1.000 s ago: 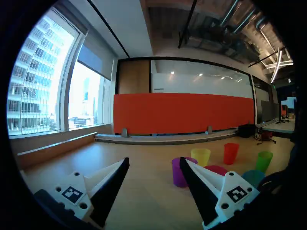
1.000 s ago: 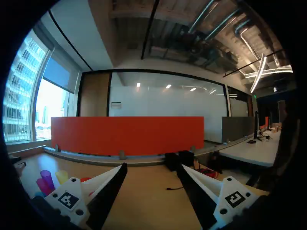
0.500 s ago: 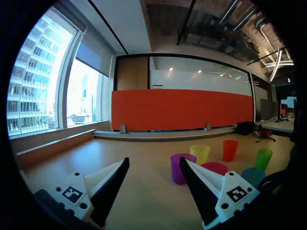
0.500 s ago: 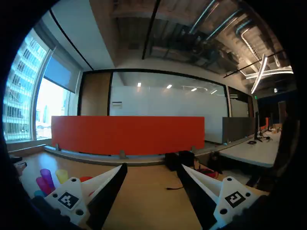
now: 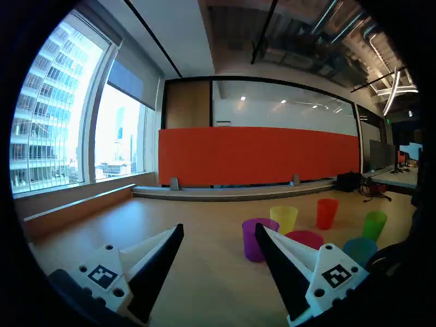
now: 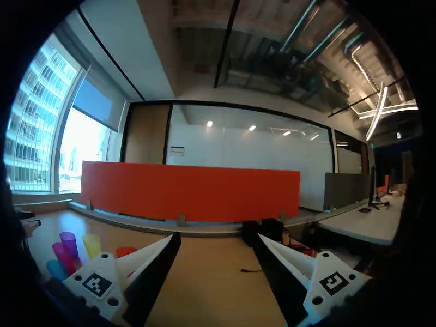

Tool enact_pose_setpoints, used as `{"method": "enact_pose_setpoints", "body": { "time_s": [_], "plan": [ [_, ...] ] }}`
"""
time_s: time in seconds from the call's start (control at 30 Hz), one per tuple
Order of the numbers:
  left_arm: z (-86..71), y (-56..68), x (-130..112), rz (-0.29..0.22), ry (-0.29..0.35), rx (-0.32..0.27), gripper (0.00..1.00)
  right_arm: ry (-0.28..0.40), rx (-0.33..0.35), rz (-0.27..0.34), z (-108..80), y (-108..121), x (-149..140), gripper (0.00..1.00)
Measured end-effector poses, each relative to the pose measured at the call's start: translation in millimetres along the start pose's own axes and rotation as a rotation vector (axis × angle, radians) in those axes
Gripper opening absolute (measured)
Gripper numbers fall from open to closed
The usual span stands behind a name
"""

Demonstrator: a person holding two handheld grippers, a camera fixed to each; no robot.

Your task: Pour water

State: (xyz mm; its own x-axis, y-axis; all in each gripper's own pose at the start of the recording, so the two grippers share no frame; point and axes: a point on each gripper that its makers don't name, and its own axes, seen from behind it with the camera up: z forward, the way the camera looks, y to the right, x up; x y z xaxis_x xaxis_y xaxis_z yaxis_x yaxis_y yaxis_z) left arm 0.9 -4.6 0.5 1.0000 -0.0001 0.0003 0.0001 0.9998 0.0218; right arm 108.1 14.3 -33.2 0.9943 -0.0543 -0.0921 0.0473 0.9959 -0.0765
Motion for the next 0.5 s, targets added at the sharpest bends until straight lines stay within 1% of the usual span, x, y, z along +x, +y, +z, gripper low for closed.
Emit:
{"method": "enact_pose_setpoints", "body": {
  "time_s": [0.17, 0.5],
  "plan": [
    [0.0, 0.0, -0.1, 0.000, 0.000, 0.000, 0.97, -0.004, 0.011, -0.014, 1.7, -2.2, -9.0, 0.99],
    [0.0, -0.3, 0.3, 0.000, 0.000, 0.000, 0.97, -0.008, 0.060, 0.007, 0.8, -17.9, -36.8, 1.00]
  ]
}}
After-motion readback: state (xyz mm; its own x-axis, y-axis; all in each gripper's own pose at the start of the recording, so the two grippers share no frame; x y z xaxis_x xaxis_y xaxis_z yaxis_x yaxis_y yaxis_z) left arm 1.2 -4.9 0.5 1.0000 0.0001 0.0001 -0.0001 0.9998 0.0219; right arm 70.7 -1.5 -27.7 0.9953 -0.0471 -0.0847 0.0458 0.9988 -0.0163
